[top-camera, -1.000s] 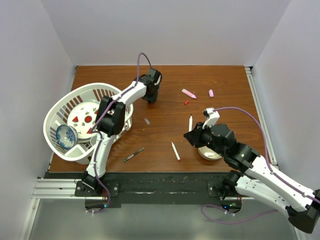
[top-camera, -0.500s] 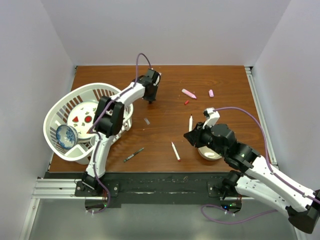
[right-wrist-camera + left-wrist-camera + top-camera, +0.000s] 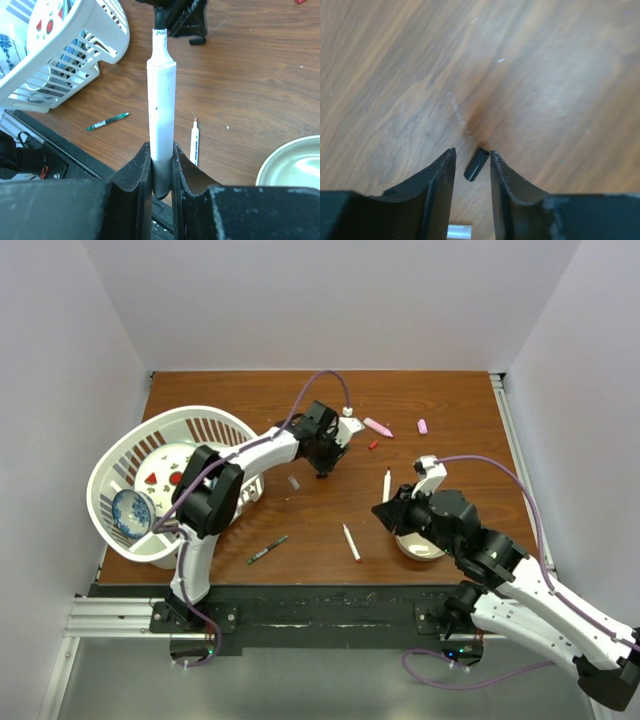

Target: Insert the pens into the pen caps

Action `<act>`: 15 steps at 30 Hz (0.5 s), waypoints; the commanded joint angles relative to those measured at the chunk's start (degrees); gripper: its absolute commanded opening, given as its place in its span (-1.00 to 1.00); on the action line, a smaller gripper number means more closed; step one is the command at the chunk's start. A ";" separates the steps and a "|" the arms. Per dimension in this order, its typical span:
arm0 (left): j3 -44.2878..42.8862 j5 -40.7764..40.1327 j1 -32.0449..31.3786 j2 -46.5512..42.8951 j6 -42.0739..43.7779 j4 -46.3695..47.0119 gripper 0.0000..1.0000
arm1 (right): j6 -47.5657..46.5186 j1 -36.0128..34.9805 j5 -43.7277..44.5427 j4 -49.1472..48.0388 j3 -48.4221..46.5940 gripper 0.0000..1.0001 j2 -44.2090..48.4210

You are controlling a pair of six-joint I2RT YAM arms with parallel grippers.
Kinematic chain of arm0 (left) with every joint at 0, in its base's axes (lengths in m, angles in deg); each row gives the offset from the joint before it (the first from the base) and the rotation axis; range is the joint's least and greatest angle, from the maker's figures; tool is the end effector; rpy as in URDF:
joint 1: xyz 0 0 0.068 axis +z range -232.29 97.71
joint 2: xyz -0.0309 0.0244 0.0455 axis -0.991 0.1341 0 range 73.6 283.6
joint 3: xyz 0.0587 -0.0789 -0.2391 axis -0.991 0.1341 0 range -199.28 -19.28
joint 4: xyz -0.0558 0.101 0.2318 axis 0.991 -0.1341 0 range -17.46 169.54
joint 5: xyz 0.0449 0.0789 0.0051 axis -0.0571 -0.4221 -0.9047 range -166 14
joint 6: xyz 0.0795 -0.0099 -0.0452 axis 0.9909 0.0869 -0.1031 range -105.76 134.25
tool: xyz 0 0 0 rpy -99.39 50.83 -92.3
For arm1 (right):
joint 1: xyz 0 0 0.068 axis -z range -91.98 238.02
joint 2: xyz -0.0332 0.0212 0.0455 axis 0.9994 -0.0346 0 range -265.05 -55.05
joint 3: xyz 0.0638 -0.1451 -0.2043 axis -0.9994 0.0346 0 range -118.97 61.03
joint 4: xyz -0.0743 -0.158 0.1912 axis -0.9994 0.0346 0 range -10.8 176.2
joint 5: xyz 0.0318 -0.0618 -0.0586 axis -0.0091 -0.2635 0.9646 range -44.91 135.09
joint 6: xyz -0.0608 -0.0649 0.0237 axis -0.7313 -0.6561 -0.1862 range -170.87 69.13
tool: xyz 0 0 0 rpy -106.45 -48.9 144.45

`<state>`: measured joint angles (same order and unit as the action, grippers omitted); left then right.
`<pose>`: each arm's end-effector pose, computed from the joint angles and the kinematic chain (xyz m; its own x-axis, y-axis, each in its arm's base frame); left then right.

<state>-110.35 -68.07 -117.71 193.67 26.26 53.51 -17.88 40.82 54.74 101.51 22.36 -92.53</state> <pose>0.3807 -0.2845 0.1365 -0.5202 0.6230 -0.5842 0.7635 0.6458 0.0088 0.1517 0.1434 0.2743 -0.5412 0.2056 -0.8154 -0.3842 0.8021 0.4573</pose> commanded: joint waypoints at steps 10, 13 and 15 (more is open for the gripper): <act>6.93 -1.76 0.88 -7.04 -15.85 3.60 -0.14 | -0.74 -0.09 3.71 3.36 -3.86 -1.00 5.48; 12.03 -2.21 0.53 -9.93 -26.57 9.22 -0.17 | -1.09 -0.09 3.97 3.45 -3.86 -1.00 5.66; 13.80 -3.96 0.18 -12.49 -33.43 12.03 -0.21 | -1.09 -0.09 3.97 3.45 -3.86 -1.00 5.48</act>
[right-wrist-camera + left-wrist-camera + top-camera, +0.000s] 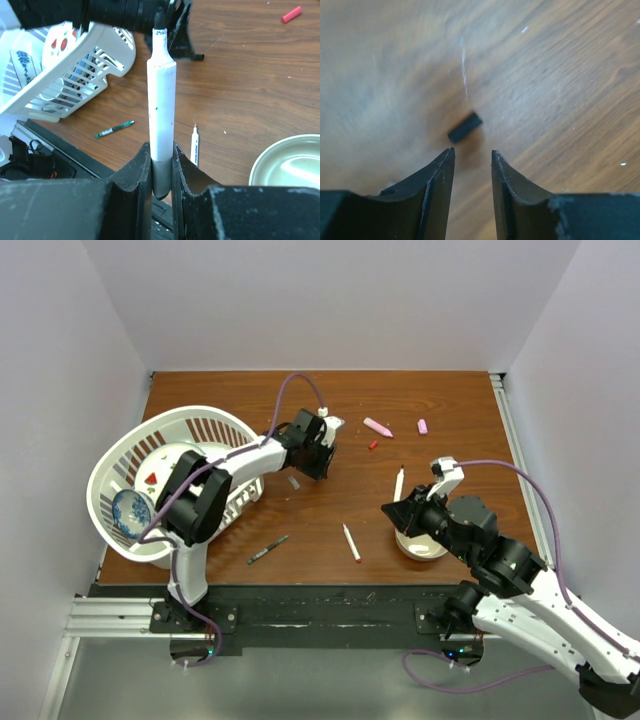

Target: Insert the pens into the pen caps

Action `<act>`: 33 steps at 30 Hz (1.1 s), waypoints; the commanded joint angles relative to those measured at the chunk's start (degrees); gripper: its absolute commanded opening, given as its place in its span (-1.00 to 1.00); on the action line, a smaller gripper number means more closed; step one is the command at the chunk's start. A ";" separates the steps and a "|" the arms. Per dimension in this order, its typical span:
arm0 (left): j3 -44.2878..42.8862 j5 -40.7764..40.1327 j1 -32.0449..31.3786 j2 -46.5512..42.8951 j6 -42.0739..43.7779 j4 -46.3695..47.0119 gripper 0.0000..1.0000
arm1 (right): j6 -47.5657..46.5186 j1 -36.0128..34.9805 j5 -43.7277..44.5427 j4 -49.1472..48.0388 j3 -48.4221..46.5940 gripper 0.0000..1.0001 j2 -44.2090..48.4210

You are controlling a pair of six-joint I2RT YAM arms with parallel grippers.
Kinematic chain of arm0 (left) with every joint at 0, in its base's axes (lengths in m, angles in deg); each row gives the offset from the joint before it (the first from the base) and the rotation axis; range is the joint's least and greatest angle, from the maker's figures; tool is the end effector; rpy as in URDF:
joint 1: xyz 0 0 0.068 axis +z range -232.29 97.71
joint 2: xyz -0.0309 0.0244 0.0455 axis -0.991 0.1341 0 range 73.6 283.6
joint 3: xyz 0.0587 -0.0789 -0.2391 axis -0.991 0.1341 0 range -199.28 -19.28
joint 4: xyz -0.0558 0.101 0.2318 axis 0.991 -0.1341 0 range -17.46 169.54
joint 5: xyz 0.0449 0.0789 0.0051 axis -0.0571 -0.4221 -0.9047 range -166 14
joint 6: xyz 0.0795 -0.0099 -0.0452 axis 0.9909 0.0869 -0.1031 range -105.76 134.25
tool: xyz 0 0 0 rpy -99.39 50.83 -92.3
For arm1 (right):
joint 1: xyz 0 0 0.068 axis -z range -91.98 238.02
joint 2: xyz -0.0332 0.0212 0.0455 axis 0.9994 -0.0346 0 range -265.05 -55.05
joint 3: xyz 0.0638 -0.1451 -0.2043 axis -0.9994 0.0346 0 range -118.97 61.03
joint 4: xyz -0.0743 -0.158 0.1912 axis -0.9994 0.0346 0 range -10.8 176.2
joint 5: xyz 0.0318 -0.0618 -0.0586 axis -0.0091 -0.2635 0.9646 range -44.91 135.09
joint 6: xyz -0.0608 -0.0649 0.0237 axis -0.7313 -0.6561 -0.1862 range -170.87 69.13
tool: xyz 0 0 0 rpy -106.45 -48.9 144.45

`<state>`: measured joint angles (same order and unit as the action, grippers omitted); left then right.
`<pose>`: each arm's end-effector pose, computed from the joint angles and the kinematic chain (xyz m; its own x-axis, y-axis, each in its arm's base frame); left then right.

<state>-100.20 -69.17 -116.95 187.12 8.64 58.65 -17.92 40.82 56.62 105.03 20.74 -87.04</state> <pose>0.3636 -0.2631 0.1366 -0.7187 0.3791 -0.5829 0.5553 0.8174 -0.1532 0.1395 0.1263 0.2934 -0.4921 0.2529 -0.8330 -0.3832 0.7963 0.4681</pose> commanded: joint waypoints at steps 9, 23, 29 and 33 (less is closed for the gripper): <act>0.33 -6.65 -1.03 -3.92 -21.46 0.94 -0.47 | -0.78 -0.09 2.01 0.19 -1.63 -1.00 1.93; -1.25 -9.99 -1.12 1.80 -22.08 -1.52 -0.71 | -1.31 -0.09 2.88 1.77 -2.69 -1.00 2.98; -1.78 -14.56 -1.12 2.85 -21.47 -2.67 -0.81 | -1.31 -0.17 3.32 2.30 -3.21 -1.00 3.42; -3.71 -15.53 -1.12 4.34 -21.03 -3.20 -0.81 | -1.40 -0.08 3.32 1.95 -3.12 -1.00 3.16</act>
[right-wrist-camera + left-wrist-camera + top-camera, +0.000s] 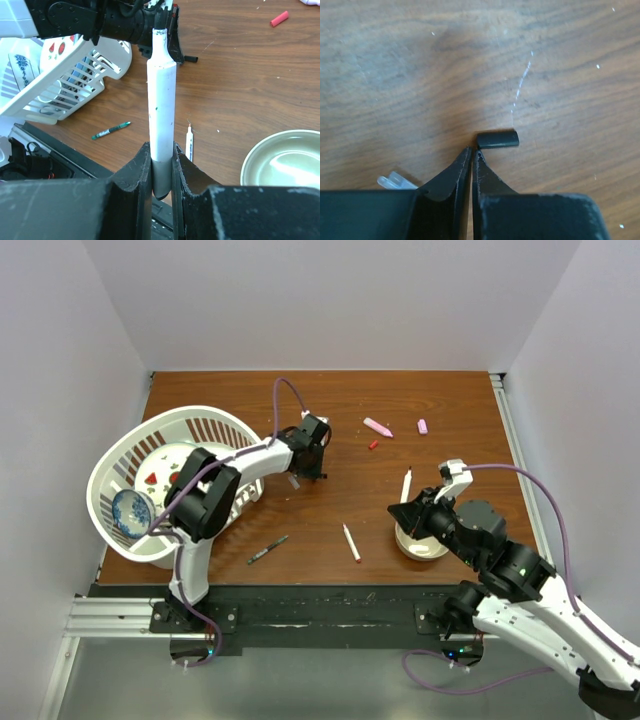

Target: Insert the pens into the pen caps

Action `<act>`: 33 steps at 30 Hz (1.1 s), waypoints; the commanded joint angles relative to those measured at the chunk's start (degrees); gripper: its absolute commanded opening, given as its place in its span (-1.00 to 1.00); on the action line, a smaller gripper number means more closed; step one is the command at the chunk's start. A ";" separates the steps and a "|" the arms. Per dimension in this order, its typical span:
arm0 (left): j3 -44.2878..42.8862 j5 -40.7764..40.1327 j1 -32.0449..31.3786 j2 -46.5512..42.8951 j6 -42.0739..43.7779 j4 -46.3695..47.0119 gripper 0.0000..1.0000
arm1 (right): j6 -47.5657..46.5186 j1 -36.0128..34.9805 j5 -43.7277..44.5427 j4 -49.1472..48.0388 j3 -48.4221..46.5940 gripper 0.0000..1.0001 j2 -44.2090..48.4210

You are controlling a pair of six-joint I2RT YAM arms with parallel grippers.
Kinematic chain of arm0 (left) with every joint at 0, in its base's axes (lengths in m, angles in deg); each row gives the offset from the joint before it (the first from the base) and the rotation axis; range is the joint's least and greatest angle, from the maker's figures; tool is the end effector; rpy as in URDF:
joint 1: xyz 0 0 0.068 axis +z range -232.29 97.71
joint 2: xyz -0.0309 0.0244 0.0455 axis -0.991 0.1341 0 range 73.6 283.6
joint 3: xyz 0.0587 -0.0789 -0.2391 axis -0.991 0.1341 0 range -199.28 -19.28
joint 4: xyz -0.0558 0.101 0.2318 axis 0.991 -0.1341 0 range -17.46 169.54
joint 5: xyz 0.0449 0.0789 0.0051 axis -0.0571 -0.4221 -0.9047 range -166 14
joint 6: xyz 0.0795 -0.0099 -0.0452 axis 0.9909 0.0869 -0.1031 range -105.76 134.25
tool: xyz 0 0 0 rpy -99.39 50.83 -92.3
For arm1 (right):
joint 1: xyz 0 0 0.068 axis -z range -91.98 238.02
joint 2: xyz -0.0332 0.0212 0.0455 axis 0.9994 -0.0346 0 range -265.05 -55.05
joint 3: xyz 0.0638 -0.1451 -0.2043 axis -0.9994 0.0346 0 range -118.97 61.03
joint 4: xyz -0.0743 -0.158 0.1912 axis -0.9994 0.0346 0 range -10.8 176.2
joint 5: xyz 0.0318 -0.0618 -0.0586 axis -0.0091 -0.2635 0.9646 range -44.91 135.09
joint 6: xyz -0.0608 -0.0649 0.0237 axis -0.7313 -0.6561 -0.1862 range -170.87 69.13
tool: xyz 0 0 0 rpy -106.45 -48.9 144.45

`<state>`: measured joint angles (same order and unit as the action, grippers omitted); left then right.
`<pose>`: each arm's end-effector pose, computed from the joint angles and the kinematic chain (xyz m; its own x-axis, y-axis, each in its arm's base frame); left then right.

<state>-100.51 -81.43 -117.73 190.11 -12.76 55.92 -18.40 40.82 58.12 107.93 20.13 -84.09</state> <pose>0.3666 -0.2512 0.1118 -0.8655 0.0612 -0.4971 0.1621 0.9733 -0.1624 0.1324 0.1155 0.2983 -0.4712 0.2609 -0.8425 -0.3734 0.8064 0.4586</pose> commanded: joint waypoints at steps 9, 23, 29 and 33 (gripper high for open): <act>-7.27 -2.13 -0.33 4.78 0.29 0.15 -0.77 | -0.92 -0.09 1.73 -1.40 -2.07 -1.00 -0.32; -8.06 -4.06 -1.12 -0.49 -2.79 0.15 -0.30 | -1.18 -0.09 1.73 -1.57 -1.28 -1.00 -0.05; -9.82 -3.01 -1.56 1.70 -2.27 -0.91 -0.27 | -1.27 -0.08 1.55 -0.78 -1.46 -1.00 0.30; -10.70 -2.22 -2.17 3.02 -1.65 -0.90 -0.27 | -1.36 -0.09 1.90 -0.17 -1.28 -1.00 1.52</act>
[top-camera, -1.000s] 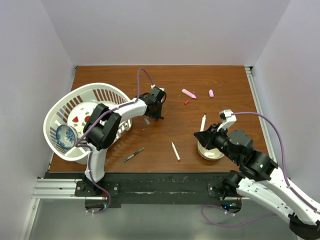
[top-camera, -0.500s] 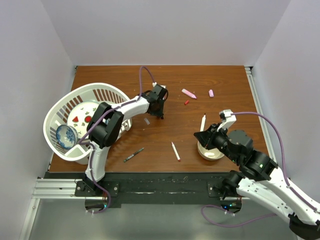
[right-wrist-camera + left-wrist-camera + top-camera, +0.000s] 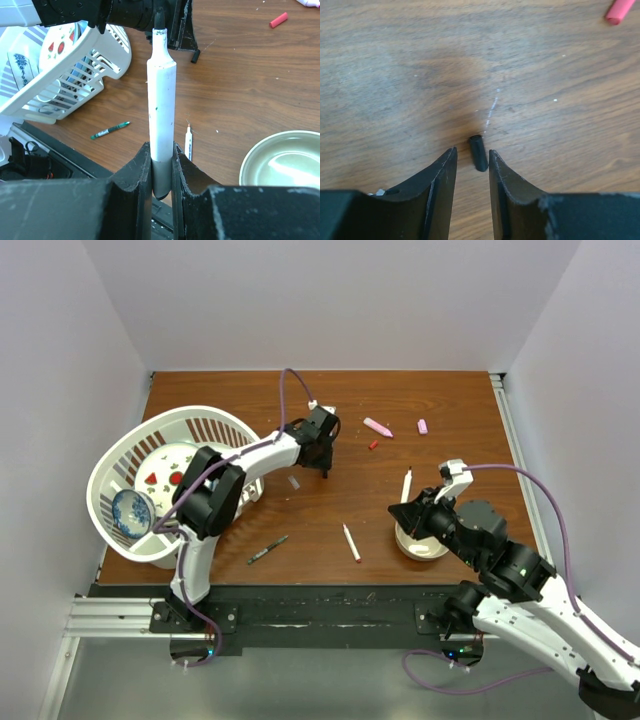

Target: Insert the pens into the pen caps

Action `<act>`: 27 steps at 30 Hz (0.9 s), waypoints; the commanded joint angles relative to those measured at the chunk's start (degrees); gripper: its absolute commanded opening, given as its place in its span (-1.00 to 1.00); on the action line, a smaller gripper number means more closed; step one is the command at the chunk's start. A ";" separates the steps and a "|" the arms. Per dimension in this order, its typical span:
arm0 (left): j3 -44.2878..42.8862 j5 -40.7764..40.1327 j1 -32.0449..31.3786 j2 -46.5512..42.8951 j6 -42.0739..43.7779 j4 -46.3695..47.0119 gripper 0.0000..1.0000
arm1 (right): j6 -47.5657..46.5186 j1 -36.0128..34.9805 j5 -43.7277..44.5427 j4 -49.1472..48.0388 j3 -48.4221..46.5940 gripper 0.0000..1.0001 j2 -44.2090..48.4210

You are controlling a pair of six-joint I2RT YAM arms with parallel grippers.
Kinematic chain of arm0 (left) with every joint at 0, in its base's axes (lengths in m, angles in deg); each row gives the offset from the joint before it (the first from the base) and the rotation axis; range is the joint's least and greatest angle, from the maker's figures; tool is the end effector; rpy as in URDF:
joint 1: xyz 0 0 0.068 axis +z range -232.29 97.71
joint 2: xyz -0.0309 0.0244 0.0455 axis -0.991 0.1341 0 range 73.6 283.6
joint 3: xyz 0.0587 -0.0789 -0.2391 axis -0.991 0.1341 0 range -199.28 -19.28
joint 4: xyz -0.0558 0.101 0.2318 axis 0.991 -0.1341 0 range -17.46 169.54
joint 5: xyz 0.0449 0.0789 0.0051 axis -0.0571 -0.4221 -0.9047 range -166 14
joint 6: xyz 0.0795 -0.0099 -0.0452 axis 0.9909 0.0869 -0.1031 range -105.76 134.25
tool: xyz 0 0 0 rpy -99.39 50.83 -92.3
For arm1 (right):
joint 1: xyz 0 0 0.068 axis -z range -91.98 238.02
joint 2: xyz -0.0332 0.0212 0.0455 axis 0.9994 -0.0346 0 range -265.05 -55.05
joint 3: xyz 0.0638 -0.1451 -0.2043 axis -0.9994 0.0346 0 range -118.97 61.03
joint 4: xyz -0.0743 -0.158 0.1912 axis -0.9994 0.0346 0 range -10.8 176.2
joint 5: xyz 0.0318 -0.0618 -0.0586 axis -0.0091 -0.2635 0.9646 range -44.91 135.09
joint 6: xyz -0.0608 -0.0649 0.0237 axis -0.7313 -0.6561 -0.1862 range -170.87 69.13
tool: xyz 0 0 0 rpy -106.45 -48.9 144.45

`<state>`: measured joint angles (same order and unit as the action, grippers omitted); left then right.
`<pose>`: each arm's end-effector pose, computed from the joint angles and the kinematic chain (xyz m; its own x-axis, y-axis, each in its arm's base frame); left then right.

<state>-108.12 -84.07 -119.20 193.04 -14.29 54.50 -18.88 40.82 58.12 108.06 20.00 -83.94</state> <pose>0.3824 -0.2726 0.1303 -0.8336 0.0346 -0.5513 0.1514 0.9741 -0.1678 0.1319 0.1150 0.2992 -0.4666 0.2558 -0.8467 -0.3782 0.8077 0.4524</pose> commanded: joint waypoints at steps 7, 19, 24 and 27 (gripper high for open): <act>-4.77 -0.10 -0.89 3.25 -0.21 -1.42 -0.28 | -0.87 -0.09 1.90 0.49 -1.50 -1.00 2.16; -7.75 -1.59 -0.89 7.82 1.64 -5.72 -0.38 | -0.96 -0.09 2.08 1.72 -2.03 -1.00 3.22; -9.16 -3.96 -1.41 8.62 1.99 -9.32 -0.45 | -1.40 -0.09 2.61 2.69 -2.73 -1.00 3.66; -9.77 -5.19 -1.59 8.62 2.08 -10.99 -0.48 | -1.23 -0.09 2.69 2.43 -2.82 -1.00 3.75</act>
<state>-116.20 -86.26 -120.29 199.73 -13.17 47.88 -19.06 40.82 59.17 110.86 19.80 -80.64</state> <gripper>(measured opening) 0.269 0.168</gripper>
